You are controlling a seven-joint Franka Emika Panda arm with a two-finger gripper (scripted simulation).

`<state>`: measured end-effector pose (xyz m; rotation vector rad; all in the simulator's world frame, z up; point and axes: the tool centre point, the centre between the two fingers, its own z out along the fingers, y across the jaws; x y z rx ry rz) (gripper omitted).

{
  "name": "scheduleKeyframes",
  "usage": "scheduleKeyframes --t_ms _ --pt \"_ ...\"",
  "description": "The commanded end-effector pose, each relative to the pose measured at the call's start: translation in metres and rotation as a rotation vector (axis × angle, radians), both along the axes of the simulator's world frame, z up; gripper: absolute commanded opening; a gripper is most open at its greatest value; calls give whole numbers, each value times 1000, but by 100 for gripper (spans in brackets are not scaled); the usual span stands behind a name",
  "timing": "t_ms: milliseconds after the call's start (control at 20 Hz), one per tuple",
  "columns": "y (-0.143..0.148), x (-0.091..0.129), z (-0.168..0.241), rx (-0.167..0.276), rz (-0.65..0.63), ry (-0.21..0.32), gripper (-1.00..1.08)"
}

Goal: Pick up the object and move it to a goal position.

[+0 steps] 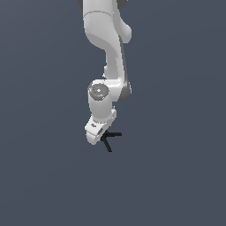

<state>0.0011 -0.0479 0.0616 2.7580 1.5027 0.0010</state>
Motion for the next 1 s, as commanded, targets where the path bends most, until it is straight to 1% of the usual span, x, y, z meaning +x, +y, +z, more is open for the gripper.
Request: scheduleKeyframes --t_ms 0,250,500,550,950 --pt "0 -1 -10 0 1 1 100" --pt "0 -1 -35 0 4 1 100" --pt "0 0 -42 0 4 1 100" --pt "0 0 -42 0 4 1 -100" --pt "0 0 -42 0 4 1 -100"
